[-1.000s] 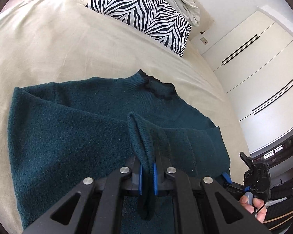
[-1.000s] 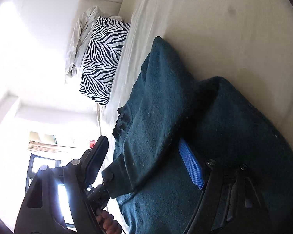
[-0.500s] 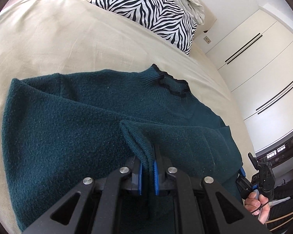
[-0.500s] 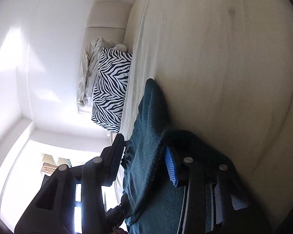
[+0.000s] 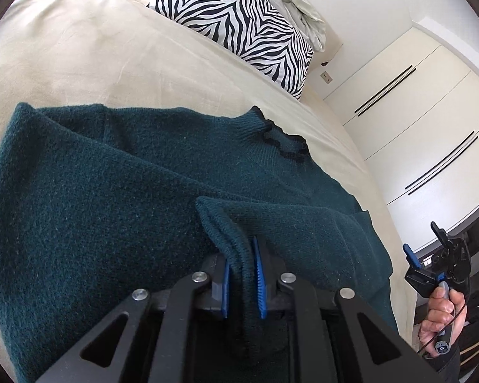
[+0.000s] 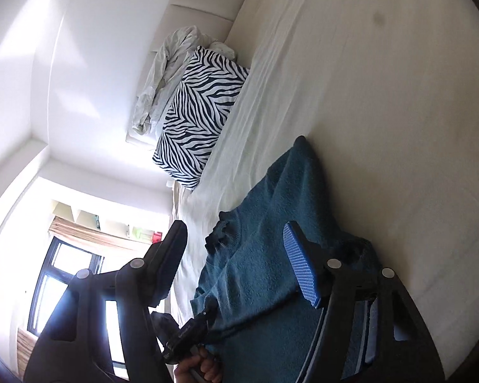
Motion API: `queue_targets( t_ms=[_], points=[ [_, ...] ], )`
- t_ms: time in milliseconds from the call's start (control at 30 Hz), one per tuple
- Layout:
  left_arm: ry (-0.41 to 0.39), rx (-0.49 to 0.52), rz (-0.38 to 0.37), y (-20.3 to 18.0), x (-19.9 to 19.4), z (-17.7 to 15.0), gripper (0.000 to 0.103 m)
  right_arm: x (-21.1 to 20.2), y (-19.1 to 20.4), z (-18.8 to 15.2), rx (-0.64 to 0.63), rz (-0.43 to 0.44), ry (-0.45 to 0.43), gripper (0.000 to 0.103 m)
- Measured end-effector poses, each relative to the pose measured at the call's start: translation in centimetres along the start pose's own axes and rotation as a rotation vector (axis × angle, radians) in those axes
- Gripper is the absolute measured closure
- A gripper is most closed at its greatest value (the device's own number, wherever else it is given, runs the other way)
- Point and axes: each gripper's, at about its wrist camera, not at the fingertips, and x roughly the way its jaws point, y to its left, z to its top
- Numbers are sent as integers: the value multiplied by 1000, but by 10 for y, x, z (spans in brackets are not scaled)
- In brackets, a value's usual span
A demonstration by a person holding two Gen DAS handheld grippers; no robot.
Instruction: Fold small clothes
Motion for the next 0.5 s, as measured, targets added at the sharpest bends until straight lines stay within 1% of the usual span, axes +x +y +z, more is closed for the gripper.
queue_targets(
  t_ms=[33,100,167,200,233,267,333,467,500],
  points=[
    [-2,-4,-8,1,0,0,87,14,1,7,0,-9,23,39],
    [-6,-4,-16,2,1,0,87,41,-4,19,20,3,89,39],
    [-8,-4,-22,3,2,0,87,63,-13,30,51,-10,122,39],
    [-8,-7,-25,4,2,1,87,74,-19,34,58,-16,152,39],
    [-8,-10,-29,5,3,1,87,82,-28,35,69,-46,179,39],
    [-9,-11,-34,7,3,1,87,87,-38,33,83,-86,193,41],
    [-13,-10,-38,7,2,0,87,82,-47,27,61,-33,192,42],
    [-24,-18,-53,9,1,-1,87,49,-59,8,25,21,173,42],
    [-28,-21,-60,10,0,-1,87,41,-61,3,10,20,166,43]
  ],
)
